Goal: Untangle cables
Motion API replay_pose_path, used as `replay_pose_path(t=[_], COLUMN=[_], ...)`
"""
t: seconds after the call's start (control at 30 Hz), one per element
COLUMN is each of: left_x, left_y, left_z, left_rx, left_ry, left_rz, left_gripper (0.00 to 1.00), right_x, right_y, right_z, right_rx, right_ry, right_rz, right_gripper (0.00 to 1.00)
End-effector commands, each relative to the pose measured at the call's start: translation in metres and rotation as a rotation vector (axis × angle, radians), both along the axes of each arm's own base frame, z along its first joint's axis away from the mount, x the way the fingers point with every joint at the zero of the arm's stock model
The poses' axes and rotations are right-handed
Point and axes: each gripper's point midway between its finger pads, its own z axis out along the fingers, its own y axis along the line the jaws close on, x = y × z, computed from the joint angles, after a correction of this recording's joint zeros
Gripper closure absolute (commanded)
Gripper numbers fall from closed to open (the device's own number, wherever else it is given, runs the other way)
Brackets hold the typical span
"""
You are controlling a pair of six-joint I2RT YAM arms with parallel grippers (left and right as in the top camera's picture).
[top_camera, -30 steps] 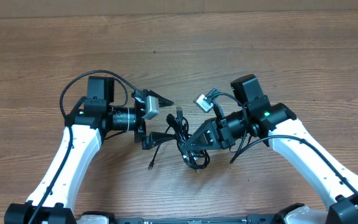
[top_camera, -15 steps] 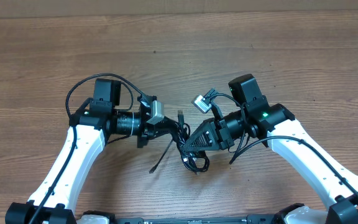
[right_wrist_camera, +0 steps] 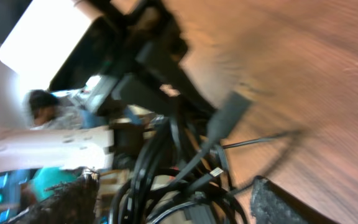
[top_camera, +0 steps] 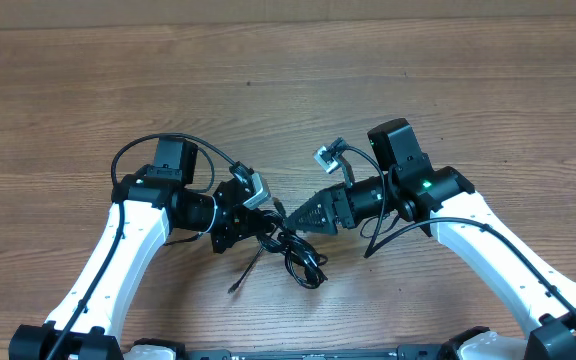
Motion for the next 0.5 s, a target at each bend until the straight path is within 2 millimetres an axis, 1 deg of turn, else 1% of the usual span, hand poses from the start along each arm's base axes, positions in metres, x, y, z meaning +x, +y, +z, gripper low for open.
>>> replay_pose_path(t=[0.0,0.1,0.3,0.47], left_x=[0.004,0.007,0.013,0.017], left_y=[0.013,0.021,0.027,0.026], left_z=[-0.018,-0.025,-0.03,-0.029], left_rx=[0.134,0.193,0.235,0.225], left_ry=[0.067,0.089,0.125,0.146], left_rz=[0.087,0.131,0.208,0.248], left_gripper=[0.96,0.96,0.96,0.96], right_x=[0.019,0.023,0.023,0.018], right_y=[-0.008,-0.01,-0.011,-0.012], right_z=[-0.013,-0.017,-0.018,-0.022], right_rx=[-0.12,-0.147,-0.145,-0.15], right_ry=[-0.064,-0.095,-0.181,-0.234], right_rz=[-0.106,-0.118,-0.072,-0.023], right_gripper=[0.16,0.1,0.09,0.09])
